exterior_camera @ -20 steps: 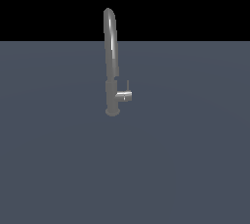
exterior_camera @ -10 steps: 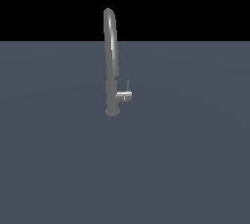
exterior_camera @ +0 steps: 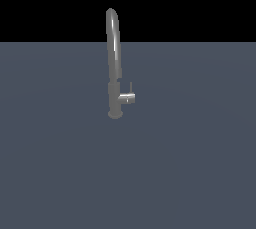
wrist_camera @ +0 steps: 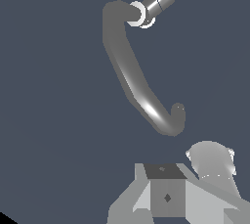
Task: Turn on the faucet by rotating a designated handle.
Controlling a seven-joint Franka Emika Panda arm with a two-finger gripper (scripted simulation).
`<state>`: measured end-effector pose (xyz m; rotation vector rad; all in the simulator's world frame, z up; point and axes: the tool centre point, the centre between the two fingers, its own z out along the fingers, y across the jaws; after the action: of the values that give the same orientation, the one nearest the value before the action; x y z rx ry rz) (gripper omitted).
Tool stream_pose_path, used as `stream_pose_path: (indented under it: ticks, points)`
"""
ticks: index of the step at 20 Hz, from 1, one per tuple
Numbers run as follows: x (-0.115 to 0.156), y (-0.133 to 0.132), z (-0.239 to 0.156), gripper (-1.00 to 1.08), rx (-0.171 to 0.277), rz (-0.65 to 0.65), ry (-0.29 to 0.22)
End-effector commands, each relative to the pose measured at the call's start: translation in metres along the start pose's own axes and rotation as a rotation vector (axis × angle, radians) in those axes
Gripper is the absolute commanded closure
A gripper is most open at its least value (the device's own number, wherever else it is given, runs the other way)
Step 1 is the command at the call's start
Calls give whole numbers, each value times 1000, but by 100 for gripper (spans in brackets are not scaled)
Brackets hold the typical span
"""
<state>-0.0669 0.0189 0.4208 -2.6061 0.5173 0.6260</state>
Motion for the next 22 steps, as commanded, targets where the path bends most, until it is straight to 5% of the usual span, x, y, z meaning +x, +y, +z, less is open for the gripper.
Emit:
stream_pose_path:
  ticks: [1, 22]
  points:
    - [16, -2, 2, 108, 34, 34, -38]
    - [155, 5, 45, 108, 338, 343, -379]
